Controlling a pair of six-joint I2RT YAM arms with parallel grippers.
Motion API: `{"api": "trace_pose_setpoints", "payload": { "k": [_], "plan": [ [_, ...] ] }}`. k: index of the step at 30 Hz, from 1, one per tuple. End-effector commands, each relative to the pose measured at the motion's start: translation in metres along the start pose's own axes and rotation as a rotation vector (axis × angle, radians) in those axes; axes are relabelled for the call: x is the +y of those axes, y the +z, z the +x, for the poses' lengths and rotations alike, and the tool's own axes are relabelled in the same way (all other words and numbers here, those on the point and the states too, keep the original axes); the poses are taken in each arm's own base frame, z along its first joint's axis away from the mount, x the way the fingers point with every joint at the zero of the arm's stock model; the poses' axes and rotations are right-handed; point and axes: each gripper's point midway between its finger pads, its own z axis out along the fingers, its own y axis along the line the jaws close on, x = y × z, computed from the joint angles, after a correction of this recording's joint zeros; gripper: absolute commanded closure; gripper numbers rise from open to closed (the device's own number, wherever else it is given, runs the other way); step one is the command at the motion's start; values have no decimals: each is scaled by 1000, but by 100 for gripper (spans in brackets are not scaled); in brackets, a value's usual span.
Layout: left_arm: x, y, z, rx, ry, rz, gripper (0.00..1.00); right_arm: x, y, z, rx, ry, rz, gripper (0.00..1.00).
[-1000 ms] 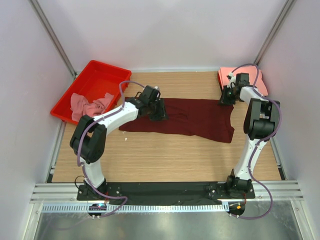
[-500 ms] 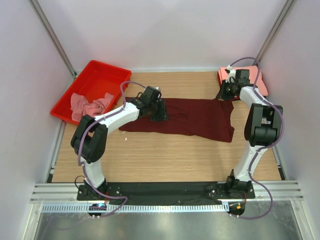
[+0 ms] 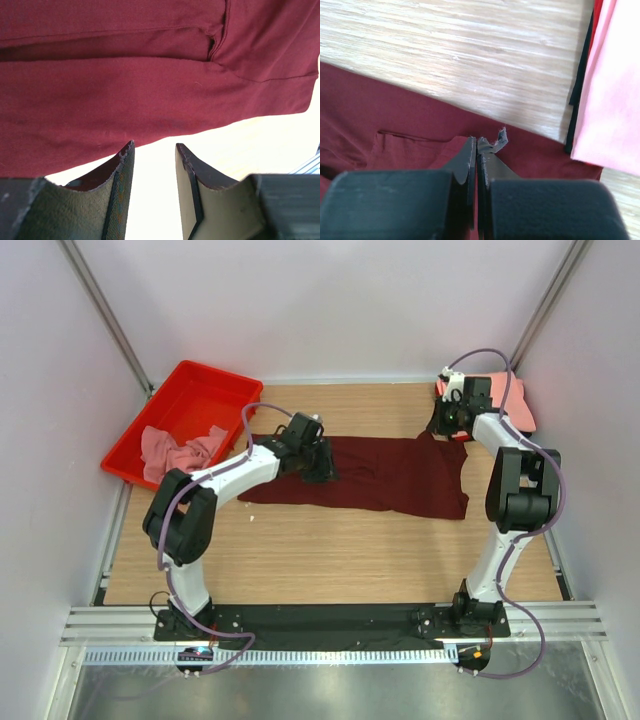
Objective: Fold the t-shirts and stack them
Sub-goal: Fold the tshirt
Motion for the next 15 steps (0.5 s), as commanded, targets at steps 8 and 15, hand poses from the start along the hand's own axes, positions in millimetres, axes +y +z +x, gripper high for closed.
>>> {"api": "trace_pose_setpoints", "payload": {
  "k": [8,15],
  "plan": [
    [-7,2,-8,-27,14,20,60,-1,-6,-40,-146,-144,13,99],
    [-7,4,-9,-25,11,14,60,4,5,-35,-142,-162,-31,99]
  ]
}}
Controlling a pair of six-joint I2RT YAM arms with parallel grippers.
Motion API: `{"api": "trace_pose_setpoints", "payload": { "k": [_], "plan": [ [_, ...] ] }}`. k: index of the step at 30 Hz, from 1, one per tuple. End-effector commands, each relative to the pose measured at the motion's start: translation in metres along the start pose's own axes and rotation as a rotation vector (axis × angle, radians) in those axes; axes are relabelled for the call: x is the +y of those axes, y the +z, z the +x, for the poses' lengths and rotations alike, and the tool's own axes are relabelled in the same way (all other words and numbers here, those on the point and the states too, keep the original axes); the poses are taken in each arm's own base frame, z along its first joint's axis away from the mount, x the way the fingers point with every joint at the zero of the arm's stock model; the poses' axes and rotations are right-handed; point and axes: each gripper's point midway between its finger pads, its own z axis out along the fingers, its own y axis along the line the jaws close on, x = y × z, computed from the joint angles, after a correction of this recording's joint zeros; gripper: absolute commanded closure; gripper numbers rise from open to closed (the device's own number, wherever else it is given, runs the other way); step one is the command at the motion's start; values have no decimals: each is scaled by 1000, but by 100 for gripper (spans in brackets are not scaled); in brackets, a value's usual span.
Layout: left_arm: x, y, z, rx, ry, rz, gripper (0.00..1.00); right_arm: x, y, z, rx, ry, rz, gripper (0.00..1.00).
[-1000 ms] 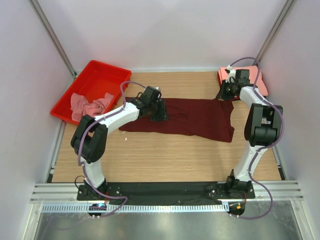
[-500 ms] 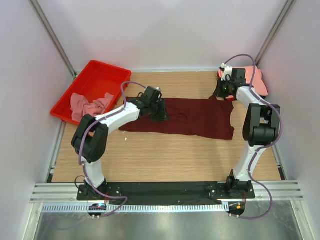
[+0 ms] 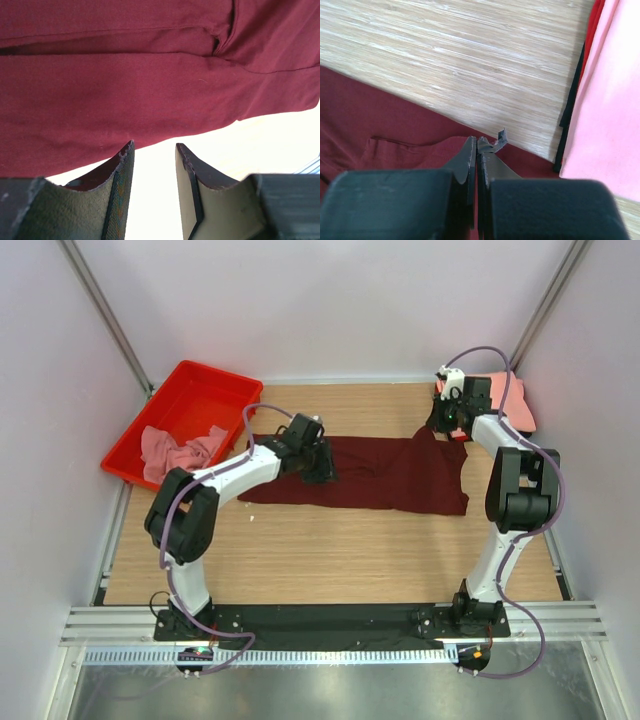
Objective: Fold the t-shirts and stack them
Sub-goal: Fold the tshirt
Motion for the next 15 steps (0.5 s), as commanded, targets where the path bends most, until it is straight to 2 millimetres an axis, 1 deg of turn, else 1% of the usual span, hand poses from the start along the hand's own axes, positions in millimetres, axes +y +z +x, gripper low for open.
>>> {"api": "trace_pose_setpoints", "payload": {
  "k": [1,4,5,6,7,8,10,11,12,13,14,15],
  "plan": [
    [-10,0,-11,-34,13,21,60,1,3,-22,-73,-61,-12,99],
    [-7,1,-10,-29,12,7,60,-8,7,-17,-49,-53,29,99],
    [-6,1,-11,-33,11,3,60,-13,9,-12,-28,-42,51,98],
    [-5,1,-10,-32,13,-5,60,-14,9,-10,-16,-35,59,96],
    [-3,1,-16,-49,14,-20,60,-16,9,-14,-15,-27,71,94],
    [-4,0,-20,-61,19,-28,60,-17,8,-11,5,-9,75,92],
    [-5,3,-28,-78,22,-34,60,-22,6,-11,20,32,116,82],
    [-14,1,-39,-104,34,-20,60,-23,3,-12,29,47,127,78],
    [-17,2,-44,-112,40,-13,60,-24,1,-14,33,76,145,71],
    [-21,7,-48,-113,43,-8,60,-27,-4,-18,28,96,171,69],
    [-33,5,-57,-125,49,25,60,-25,-9,-22,25,120,176,68],
    [-38,6,-62,-130,49,38,60,-23,-12,-27,12,149,188,68]
  ]
}}
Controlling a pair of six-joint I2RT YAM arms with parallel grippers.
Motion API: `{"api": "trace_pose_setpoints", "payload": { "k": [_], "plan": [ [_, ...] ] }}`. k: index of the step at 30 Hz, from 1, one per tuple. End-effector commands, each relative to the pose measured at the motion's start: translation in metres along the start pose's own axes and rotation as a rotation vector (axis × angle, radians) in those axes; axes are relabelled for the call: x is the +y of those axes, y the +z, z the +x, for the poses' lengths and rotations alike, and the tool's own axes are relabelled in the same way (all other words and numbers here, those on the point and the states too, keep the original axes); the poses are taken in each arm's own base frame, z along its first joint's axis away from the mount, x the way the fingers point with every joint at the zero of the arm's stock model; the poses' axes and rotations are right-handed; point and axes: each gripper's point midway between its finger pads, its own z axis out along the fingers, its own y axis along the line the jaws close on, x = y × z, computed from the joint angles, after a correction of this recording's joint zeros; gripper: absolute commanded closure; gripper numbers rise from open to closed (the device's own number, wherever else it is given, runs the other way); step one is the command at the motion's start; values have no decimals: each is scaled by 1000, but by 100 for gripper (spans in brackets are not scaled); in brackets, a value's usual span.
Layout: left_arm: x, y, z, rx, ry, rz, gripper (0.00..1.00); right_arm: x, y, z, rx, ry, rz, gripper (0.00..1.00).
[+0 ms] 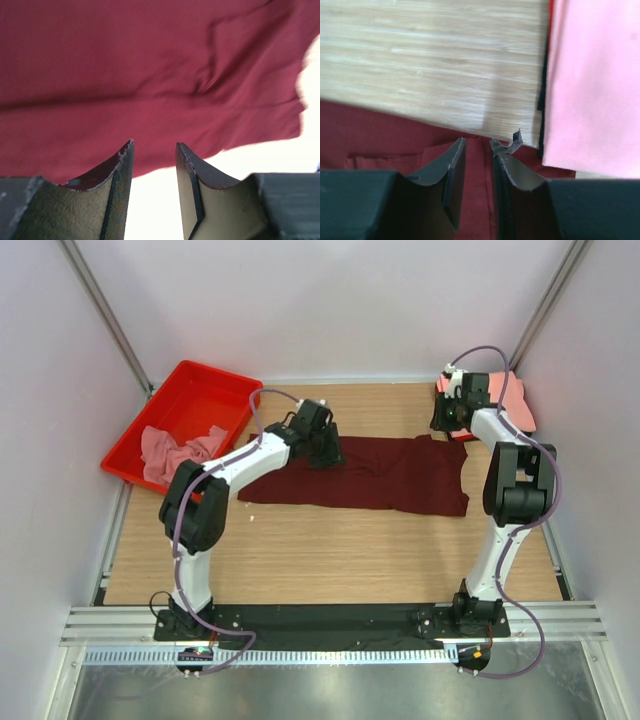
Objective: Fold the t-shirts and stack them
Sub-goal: Fold the tshirt
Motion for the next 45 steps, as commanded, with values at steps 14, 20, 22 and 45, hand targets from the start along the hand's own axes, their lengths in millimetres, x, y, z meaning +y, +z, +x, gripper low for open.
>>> {"api": "trace_pose_setpoints", "payload": {
  "k": [14,20,22,45],
  "plan": [
    [-88,74,-56,-91,51,224,62,104,-99,2,0,362,153,68],
    [-106,101,-53,-119,62,243,64,112,-128,24,-29,385,148,69],
    [-109,113,-46,-115,66,240,64,112,-141,25,-63,384,134,69],
    [-93,143,-43,-142,41,147,73,123,-167,19,-137,366,58,69]
  ]
}}
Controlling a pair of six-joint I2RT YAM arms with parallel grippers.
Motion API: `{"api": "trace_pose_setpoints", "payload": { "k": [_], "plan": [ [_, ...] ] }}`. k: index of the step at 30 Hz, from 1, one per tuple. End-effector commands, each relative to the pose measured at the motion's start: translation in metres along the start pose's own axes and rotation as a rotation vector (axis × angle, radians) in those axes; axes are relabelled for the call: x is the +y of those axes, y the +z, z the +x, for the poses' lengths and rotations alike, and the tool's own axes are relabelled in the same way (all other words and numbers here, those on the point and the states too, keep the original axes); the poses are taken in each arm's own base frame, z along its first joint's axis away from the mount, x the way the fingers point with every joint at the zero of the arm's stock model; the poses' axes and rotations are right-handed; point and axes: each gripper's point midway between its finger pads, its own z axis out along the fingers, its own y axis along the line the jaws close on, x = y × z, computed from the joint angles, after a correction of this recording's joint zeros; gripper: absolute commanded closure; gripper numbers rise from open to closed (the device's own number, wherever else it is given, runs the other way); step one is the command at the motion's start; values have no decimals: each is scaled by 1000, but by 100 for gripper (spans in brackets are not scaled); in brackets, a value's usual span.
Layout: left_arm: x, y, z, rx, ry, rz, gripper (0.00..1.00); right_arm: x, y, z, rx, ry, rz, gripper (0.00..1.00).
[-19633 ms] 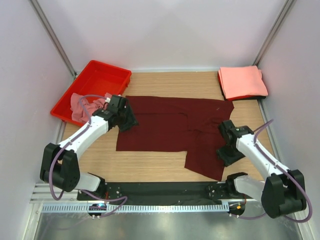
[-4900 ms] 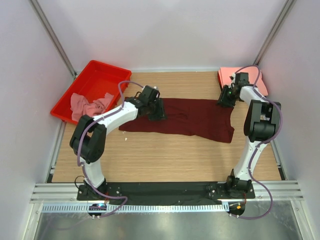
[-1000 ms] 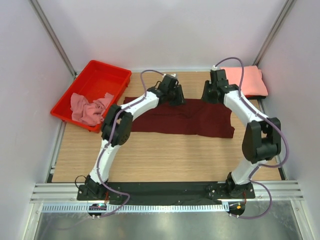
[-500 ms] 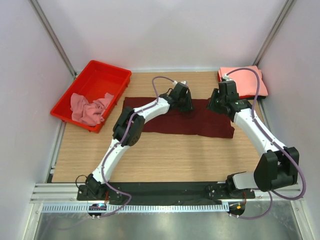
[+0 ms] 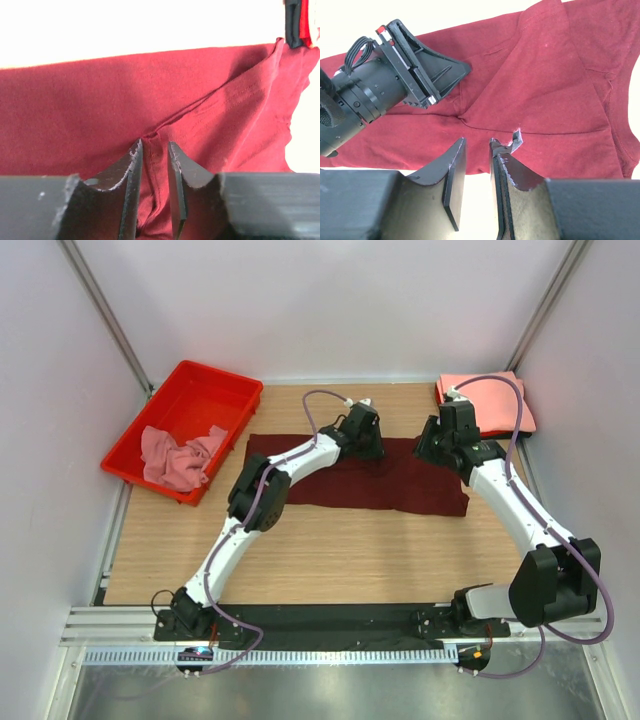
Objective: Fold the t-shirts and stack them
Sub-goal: Fold the tshirt
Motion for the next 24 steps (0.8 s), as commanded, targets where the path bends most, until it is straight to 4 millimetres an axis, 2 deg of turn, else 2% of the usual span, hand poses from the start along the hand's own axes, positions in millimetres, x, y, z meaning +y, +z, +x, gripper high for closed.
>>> {"api": "trace_pose_setpoints", "payload": {
  "k": [1,6,8,12,13,20,24],
  "plan": [
    [-12,-1,-17,-42,-3,35,73,8,-9,-16,-66,2,-35,68],
    [-15,1,-16,-37,-3,51,75,9,-10,-18,-72,0,-34,69],
    [-15,1,-16,-37,-4,51,79,8,-11,-20,-78,1,-35,68],
    [-18,-1,-17,-38,-13,55,91,7,-13,-20,-86,-3,-30,68],
    [-21,-5,-22,-47,-13,61,99,7,-13,-20,-85,-3,-27,69],
    [-40,-29,-45,-102,-33,94,100,4,-9,-19,-85,-3,-15,68],
    [-42,-41,-57,-143,-34,82,100,3,-7,-16,-79,-2,-10,69]
  ]
}}
